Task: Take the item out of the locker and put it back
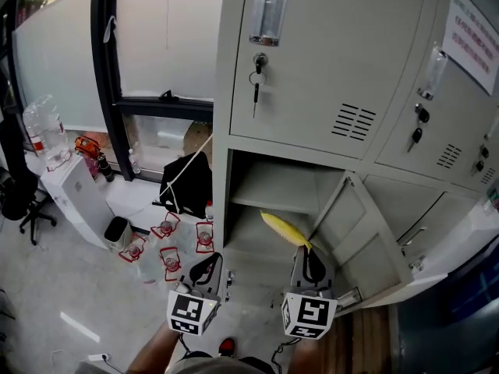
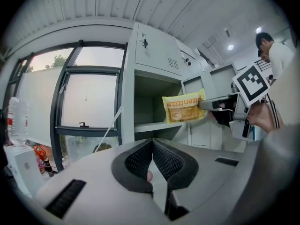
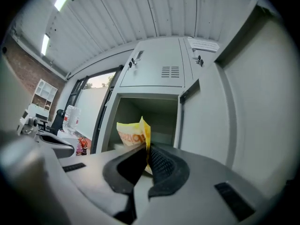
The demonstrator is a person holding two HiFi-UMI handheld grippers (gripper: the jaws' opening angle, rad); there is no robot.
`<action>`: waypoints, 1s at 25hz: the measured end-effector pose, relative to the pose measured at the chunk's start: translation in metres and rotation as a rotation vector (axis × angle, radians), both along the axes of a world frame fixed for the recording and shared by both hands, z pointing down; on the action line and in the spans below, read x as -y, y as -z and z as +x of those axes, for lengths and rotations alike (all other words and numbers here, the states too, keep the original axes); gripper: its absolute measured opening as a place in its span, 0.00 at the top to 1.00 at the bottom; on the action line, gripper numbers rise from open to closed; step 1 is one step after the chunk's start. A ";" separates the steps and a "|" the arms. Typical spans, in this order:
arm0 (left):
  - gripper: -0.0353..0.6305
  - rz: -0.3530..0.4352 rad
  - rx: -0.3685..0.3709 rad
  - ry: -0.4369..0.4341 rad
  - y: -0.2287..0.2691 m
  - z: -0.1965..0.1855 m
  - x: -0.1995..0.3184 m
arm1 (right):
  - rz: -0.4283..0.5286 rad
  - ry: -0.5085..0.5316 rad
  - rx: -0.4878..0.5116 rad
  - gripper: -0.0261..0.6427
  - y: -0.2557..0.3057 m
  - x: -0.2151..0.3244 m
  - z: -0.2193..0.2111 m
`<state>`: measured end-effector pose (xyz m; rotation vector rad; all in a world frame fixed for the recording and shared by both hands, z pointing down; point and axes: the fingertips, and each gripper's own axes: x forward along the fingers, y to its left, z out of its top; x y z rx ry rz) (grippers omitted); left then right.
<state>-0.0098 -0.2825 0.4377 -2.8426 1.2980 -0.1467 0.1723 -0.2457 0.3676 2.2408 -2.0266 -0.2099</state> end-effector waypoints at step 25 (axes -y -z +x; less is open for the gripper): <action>0.91 0.002 0.024 0.047 -0.004 -0.006 -0.173 | -0.100 0.057 0.051 0.93 -0.070 -0.192 -0.009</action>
